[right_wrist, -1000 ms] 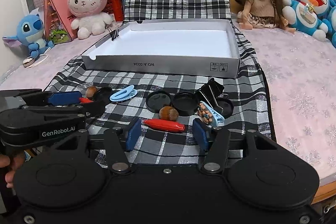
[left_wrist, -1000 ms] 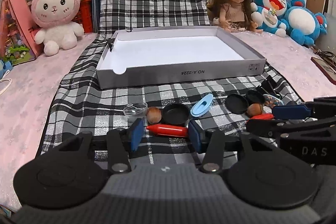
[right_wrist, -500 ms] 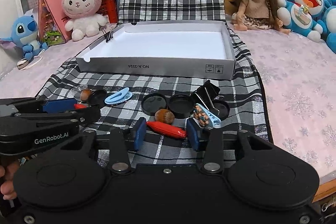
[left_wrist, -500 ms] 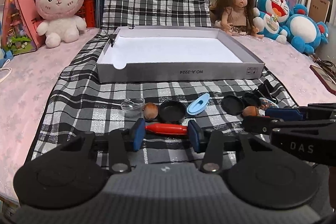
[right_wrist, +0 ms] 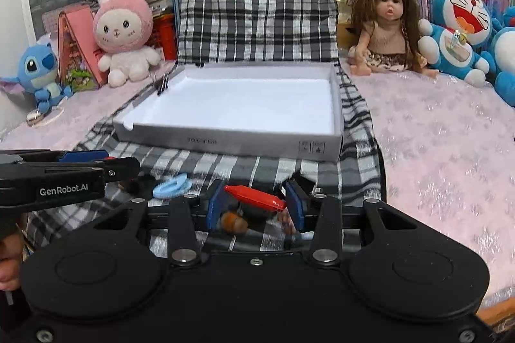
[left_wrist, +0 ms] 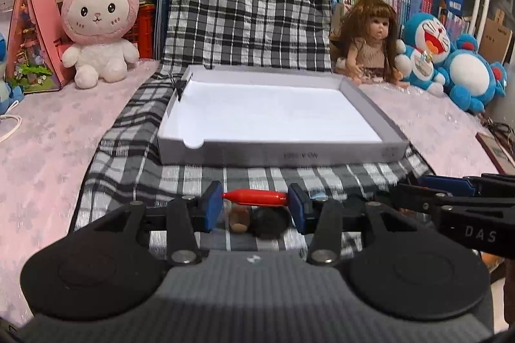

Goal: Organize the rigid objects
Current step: 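Carry the left tool's red piece into the white box while the right tool carries its red piece there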

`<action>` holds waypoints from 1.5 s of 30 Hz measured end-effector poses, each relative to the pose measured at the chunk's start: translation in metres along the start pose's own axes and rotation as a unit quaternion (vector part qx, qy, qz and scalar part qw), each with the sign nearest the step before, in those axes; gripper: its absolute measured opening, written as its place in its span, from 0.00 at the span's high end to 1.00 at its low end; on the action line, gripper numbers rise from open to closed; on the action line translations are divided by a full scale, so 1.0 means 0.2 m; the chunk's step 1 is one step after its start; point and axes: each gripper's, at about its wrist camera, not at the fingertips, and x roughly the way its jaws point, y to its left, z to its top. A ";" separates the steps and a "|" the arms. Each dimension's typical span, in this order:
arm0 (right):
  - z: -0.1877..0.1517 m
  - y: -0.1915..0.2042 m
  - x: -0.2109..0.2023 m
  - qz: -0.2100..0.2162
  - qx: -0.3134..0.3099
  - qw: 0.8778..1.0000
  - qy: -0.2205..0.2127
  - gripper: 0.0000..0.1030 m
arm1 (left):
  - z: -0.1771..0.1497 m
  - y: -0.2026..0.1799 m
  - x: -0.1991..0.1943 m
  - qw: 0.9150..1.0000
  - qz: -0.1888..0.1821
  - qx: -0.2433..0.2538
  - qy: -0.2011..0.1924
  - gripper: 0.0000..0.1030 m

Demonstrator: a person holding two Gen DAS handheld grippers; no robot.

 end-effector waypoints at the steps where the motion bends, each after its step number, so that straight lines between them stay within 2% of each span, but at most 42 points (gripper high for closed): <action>1: 0.02 -0.01 0.01 0.002 0.003 1.000 -0.001 0.61 | 0.02 0.01 0.01 1.000 0.000 -0.001 -0.001 0.52; 11: 0.35 -0.16 0.24 0.025 0.027 0.999 0.029 0.61 | 0.30 0.04 0.20 0.999 -0.018 -0.015 0.023 0.52; 15: 0.48 -0.22 0.41 0.036 0.036 0.997 0.061 0.61 | 0.41 0.06 0.36 0.997 -0.031 -0.029 0.059 0.52; 19: 0.55 -0.25 0.55 0.034 0.030 0.995 0.084 0.61 | 0.46 0.07 0.49 0.996 -0.024 -0.035 0.084 0.52; 23: 0.57 -0.27 0.67 0.049 0.040 0.992 0.108 0.61 | 0.46 0.06 0.60 0.994 -0.017 -0.033 0.107 0.52; 29: 0.56 -0.26 0.77 0.045 0.030 0.990 0.128 0.61 | 0.44 0.05 0.70 0.992 0.000 -0.028 0.125 0.52; 36: 0.51 -0.23 0.82 0.038 0.016 0.988 0.146 0.61 | 0.43 0.03 0.74 0.991 0.009 -0.020 0.130 0.52; 45: 0.50 -0.21 0.83 0.034 -0.002 0.989 0.147 0.61 | 0.42 0.00 0.74 0.992 0.019 0.000 0.125 0.51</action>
